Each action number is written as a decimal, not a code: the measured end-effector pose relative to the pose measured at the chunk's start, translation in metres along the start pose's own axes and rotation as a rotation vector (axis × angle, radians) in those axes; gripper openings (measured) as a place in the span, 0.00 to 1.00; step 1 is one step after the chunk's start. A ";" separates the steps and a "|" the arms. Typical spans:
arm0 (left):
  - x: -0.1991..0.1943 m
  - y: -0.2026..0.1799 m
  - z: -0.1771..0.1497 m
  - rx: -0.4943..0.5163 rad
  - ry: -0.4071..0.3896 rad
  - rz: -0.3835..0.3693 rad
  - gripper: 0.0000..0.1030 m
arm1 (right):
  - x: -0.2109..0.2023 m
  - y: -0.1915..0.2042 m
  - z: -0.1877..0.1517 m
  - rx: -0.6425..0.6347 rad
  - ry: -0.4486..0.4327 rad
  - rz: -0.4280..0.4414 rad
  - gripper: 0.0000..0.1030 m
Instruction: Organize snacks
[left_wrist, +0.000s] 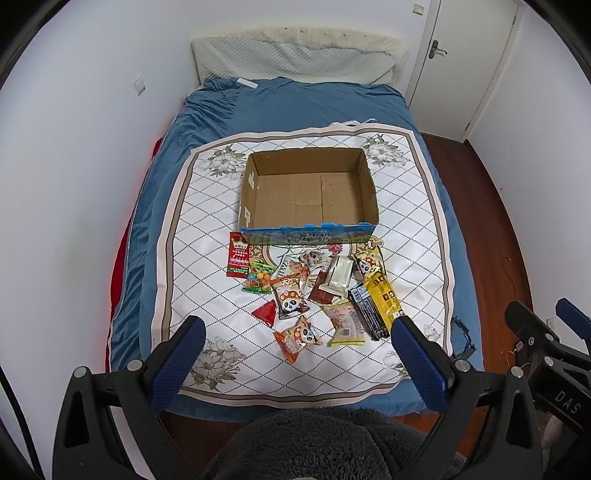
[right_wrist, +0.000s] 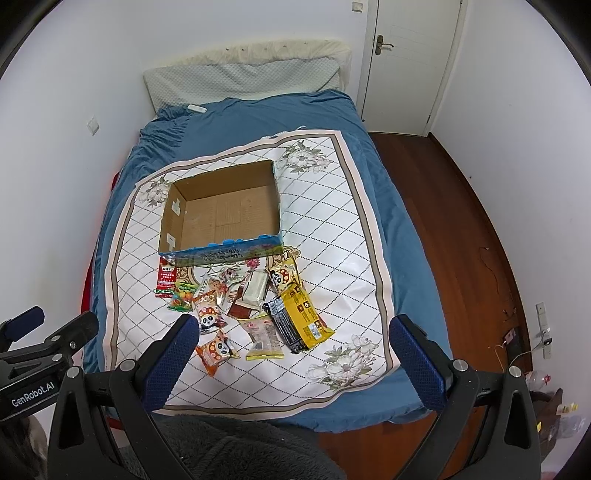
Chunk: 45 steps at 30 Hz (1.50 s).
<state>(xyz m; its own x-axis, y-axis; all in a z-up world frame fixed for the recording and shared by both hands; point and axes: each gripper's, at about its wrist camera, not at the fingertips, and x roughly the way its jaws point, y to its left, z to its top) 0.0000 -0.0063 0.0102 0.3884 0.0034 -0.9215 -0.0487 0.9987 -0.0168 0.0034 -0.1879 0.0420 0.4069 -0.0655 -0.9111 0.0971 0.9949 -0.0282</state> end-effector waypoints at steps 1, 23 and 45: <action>0.000 0.000 0.000 0.001 -0.001 0.000 1.00 | 0.000 0.000 0.000 0.000 -0.001 -0.001 1.00; -0.009 -0.004 0.000 -0.004 -0.027 0.004 1.00 | -0.006 -0.002 0.001 0.004 -0.008 0.009 1.00; -0.011 -0.003 -0.003 -0.001 -0.034 0.003 1.00 | -0.010 -0.003 0.001 0.005 -0.013 0.009 1.00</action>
<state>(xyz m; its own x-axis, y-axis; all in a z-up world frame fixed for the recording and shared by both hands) -0.0069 -0.0092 0.0194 0.4191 0.0086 -0.9079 -0.0514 0.9986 -0.0143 0.0005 -0.1907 0.0515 0.4199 -0.0576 -0.9058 0.0977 0.9951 -0.0180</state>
